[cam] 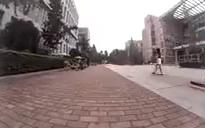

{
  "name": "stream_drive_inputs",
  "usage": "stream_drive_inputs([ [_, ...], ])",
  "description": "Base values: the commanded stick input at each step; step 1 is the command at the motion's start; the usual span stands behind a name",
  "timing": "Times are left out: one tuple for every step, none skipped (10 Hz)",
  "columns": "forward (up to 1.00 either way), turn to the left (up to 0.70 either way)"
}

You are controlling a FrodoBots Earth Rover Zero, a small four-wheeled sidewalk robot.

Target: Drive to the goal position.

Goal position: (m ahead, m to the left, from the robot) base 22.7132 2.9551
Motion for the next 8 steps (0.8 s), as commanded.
stream_drive_inputs([
  [0.70,0.00],
  [0.70,0.00],
  [0.70,0.00],
  [0.70,0.00],
  [0.70,0.00],
  [0.70,0.00],
  [0.70,0.00],
  [0.70,0.00],
])
